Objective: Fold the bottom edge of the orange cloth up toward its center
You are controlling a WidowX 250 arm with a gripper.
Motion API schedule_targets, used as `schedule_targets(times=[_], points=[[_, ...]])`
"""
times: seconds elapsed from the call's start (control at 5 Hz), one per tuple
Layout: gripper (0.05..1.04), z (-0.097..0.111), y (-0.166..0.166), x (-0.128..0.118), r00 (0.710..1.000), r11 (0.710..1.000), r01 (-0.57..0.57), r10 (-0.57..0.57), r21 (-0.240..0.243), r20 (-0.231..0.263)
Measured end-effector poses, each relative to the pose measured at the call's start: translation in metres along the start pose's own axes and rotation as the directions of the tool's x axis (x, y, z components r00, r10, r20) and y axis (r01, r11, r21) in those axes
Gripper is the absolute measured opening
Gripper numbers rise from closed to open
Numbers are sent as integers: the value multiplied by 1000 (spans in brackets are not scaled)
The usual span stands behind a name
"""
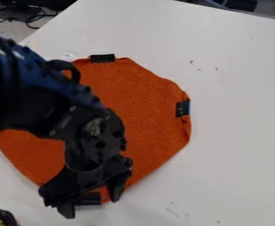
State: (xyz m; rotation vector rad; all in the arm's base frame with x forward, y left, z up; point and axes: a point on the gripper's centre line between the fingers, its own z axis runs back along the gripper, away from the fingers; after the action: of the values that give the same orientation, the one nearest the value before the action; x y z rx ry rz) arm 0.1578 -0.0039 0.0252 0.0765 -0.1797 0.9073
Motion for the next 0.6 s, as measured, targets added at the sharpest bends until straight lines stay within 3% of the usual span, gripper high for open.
schedule_targets(times=[0.4, 0.6], points=[[999, -19, 1, 7, 998, 1000, 26, -27, -18, -56], [958, -24, 0, 10, 998, 999, 24, -26, -37, -58]])
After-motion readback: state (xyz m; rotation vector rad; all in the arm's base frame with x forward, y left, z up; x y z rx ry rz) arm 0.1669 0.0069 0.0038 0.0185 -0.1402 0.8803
